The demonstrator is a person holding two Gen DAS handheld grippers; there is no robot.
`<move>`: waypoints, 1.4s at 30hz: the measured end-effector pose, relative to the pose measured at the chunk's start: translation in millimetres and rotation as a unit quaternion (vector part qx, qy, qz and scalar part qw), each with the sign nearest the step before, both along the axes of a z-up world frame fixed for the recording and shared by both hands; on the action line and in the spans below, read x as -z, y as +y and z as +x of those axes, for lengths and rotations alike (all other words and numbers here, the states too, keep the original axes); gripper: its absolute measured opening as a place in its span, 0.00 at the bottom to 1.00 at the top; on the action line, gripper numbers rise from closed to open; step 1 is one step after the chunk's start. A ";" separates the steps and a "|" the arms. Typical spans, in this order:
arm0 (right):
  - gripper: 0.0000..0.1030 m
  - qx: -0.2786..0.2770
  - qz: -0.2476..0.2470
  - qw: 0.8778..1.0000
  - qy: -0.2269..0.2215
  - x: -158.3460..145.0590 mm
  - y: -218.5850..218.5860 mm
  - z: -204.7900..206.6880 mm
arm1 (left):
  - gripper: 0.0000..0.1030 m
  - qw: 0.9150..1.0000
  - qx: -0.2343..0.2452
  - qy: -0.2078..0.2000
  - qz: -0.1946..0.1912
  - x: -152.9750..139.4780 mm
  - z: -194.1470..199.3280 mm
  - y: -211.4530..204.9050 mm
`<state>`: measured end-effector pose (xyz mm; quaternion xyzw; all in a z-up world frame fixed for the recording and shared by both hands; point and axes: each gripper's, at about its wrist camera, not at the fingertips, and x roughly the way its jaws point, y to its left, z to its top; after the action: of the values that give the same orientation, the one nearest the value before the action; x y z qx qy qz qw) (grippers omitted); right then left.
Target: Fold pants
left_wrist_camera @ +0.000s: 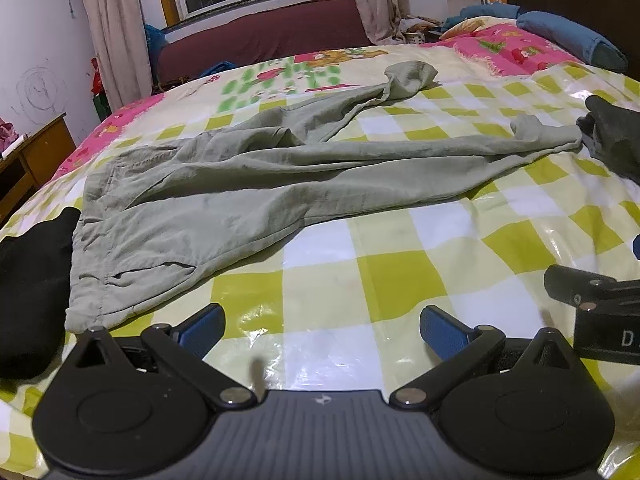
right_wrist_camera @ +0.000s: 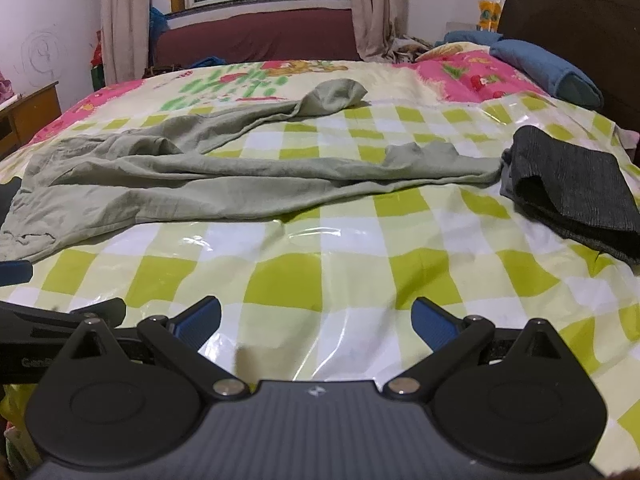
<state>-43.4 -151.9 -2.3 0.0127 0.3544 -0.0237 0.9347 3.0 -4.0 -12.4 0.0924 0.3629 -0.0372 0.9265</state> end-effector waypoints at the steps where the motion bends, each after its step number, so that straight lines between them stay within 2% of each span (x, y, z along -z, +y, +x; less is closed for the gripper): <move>1: 0.98 -0.001 -0.001 1.000 0.002 0.5 0.6 0.3 | 1.00 1.000 0.000 0.000 -0.001 0.0 0.0 0.0; 12: 0.98 -0.005 -0.007 1.000 0.015 4.9 2.0 2.4 | 1.00 1.000 0.000 -0.001 -0.004 -1.4 -0.5 0.6; 42: 0.98 -0.009 -0.011 1.000 0.017 9.2 5.2 1.8 | 1.00 1.000 0.000 0.000 -0.004 -1.3 0.1 1.7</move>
<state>-41.6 -146.7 -11.6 -0.0018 0.3701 -0.0192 0.9288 3.1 -2.2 -11.0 0.0883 0.3627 -0.0390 0.9269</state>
